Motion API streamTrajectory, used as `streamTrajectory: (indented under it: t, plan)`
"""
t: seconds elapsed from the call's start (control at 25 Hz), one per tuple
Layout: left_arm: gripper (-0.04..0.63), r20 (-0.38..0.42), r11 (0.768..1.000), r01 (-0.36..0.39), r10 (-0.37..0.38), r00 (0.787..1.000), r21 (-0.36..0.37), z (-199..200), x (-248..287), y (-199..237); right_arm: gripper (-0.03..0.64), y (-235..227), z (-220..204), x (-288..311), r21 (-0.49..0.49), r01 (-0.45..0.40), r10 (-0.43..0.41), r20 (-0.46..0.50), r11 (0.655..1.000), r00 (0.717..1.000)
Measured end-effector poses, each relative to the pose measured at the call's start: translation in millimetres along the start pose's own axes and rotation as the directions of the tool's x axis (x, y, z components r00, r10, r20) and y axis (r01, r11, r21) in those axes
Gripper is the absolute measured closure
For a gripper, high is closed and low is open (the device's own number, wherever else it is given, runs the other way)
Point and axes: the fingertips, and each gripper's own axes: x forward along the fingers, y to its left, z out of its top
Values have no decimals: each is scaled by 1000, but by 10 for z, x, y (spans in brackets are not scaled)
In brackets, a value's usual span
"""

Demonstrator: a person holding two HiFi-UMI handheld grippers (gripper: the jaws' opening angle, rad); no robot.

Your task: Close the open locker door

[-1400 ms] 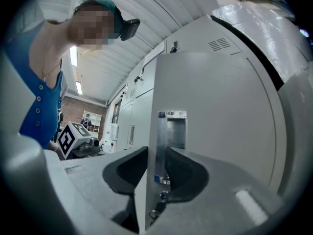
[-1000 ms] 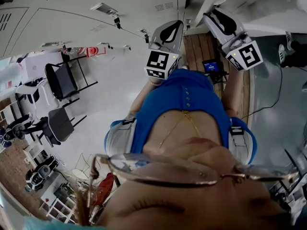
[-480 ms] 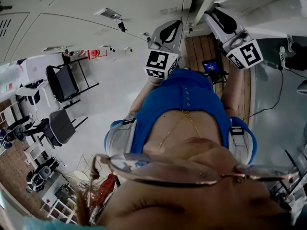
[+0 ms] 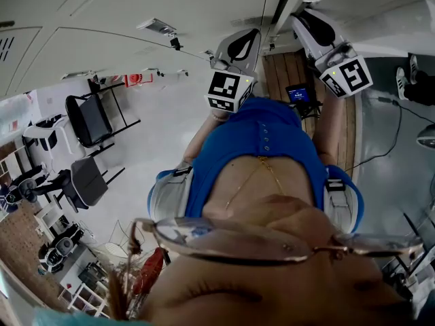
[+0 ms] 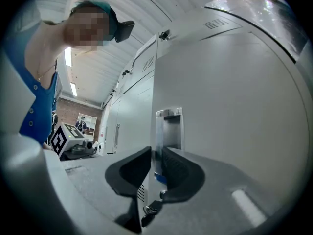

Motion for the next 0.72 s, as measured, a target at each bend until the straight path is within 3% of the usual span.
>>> streamTrajectory:
  t: [0.72]
  plan:
    - [600, -11, 999, 42, -42, 999, 6, -5, 186, 79, 554, -173, -22, 248, -51, 127, -130, -56, 991, 990]
